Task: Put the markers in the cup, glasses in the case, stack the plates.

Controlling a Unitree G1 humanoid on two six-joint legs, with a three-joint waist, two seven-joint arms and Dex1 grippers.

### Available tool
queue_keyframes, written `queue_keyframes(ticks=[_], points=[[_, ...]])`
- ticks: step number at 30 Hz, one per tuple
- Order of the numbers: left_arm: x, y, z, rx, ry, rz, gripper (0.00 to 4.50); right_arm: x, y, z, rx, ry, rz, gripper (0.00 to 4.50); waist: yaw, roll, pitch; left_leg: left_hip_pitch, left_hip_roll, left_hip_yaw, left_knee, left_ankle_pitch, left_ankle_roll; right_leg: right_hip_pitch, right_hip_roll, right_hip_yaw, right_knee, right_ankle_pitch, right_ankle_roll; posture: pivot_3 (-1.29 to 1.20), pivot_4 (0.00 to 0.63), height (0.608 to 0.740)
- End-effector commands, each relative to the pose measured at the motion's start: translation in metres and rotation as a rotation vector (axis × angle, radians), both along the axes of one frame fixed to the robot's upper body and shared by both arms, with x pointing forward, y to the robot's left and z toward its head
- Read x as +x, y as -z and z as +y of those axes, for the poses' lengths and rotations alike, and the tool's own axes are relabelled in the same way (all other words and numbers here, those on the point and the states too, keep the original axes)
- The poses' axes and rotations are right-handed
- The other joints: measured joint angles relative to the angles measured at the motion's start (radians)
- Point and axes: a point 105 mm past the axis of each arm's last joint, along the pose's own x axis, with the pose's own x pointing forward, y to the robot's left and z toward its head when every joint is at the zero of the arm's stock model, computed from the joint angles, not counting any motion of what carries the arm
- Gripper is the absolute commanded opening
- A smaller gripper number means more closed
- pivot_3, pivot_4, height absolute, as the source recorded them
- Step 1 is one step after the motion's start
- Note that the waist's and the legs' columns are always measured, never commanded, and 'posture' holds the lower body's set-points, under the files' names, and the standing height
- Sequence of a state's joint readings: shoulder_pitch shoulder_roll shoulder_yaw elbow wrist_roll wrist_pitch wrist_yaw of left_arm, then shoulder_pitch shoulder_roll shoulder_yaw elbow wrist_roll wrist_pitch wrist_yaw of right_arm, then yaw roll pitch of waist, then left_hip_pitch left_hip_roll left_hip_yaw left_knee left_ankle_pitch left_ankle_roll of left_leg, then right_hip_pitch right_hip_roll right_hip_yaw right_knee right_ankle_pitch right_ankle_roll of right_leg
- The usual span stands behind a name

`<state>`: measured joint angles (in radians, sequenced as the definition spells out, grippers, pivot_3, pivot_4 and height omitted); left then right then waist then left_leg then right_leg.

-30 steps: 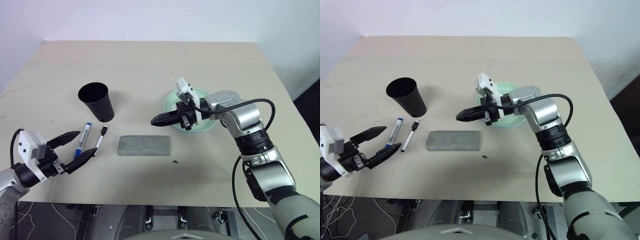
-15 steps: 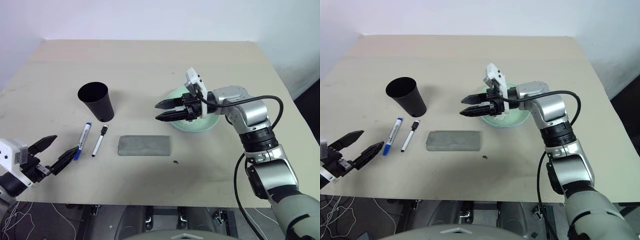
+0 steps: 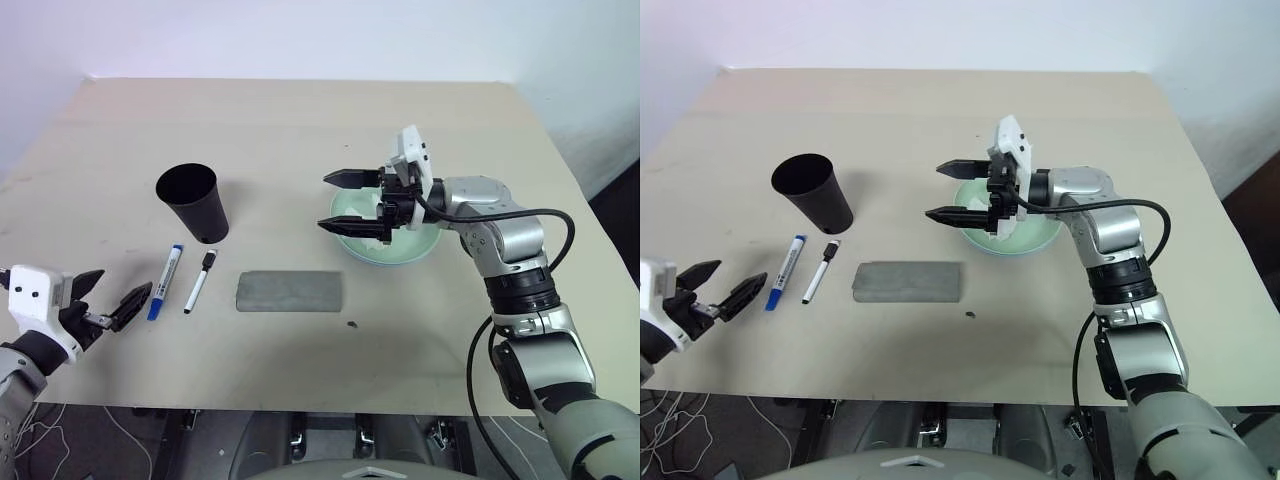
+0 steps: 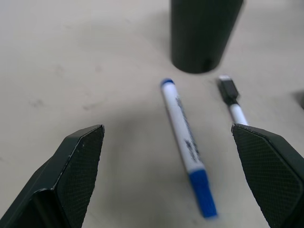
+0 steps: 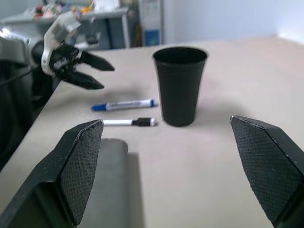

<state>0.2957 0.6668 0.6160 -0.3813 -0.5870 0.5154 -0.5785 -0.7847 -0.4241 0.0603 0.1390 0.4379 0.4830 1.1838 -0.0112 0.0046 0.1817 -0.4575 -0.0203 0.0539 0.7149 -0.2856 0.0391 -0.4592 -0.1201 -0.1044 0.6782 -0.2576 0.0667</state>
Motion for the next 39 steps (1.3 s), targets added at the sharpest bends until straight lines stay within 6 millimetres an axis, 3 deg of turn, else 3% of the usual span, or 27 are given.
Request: queue_keyframes(ticks=[1, 7, 13, 18, 24, 33, 36, 39], points=[[0.006, 0.000, -0.003, 0.014, 0.000, -0.007, 4.50, -0.005, -0.007, -0.007, -0.002, 0.023, -0.070, 4.49, 0.000, 0.000, 0.000, 0.000, 0.000, 0.000, 0.000, 0.000, 0.000, 0.000, 0.000, 0.000, 0.000, 0.000, 0.000, 0.00, 0.150, 0.681], [0.021, 0.017, 0.001, 0.045, -0.060, 0.121, 4.50, -0.002, -0.002, -0.012, -0.030, 0.063, -0.018, 4.49, 0.000, 0.000, 0.000, 0.000, 0.000, 0.000, 0.000, 0.000, 0.000, 0.001, 0.000, 0.000, 0.000, 0.000, 0.000, 0.00, 0.150, 0.681], [0.035, 0.013, -0.011, 0.060, -0.031, 0.150, 4.50, -0.006, -0.011, -0.024, -0.003, 0.082, -0.070, 4.49, 0.002, 0.000, 0.000, -0.002, 0.000, 0.000, 0.000, 0.001, 0.000, 0.001, 0.000, -0.001, 0.000, 0.000, 0.000, 0.00, 0.150, 0.681], [0.042, 0.017, -0.017, 0.049, -0.027, 0.156, 4.50, -0.019, -0.032, -0.033, 0.156, 0.093, -0.127, 4.49, 0.002, 0.000, 0.000, -0.003, 0.000, 0.000, 0.000, 0.005, -0.003, 0.001, 0.000, -0.001, 0.000, 0.000, 0.001, 0.00, 0.150, 0.681], [0.050, 0.023, -0.015, 0.054, -0.040, 0.174, 4.50, -0.029, -0.032, -0.038, 0.149, 0.073, -0.149, 4.49, 0.002, -0.001, 0.000, -0.002, 0.000, 0.000, 0.000, 0.003, -0.001, 0.001, 0.000, -0.001, 0.000, 0.000, 0.001, 0.00, 0.150, 0.681], [0.054, 0.023, -0.025, 0.065, -0.012, 0.218, 4.50, -0.027, -0.022, -0.036, 0.102, 0.083, -0.154, 4.49, 0.004, -0.001, 0.000, -0.002, 0.000, 0.000, 0.001, 0.004, -0.001, 0.002, 0.000, -0.001, 0.001, 0.000, 0.001, 0.00, 0.150, 0.681], [0.054, 0.024, -0.027, 0.065, -0.007, 0.237, 3.92, -0.026, -0.020, -0.035, 0.096, 0.087, -0.153, 4.50, 0.004, -0.001, 0.000, -0.002, 0.000, 0.000, 0.001, 0.004, -0.001, 0.002, 0.000, -0.001, 0.001, 0.000, 0.001, 0.00, 0.150, 0.681], [0.051, 0.028, -0.022, 0.080, -0.038, 0.302, 2.87, -0.025, -0.020, -0.036, 0.087, 0.091, -0.153, 4.50, 0.004, -0.001, 0.000, -0.002, 0.000, 0.000, 0.001, 0.004, -0.001, 0.002, 0.000, -0.001, 0.001, 0.000, 0.001, 0.00, 0.150, 0.681]])
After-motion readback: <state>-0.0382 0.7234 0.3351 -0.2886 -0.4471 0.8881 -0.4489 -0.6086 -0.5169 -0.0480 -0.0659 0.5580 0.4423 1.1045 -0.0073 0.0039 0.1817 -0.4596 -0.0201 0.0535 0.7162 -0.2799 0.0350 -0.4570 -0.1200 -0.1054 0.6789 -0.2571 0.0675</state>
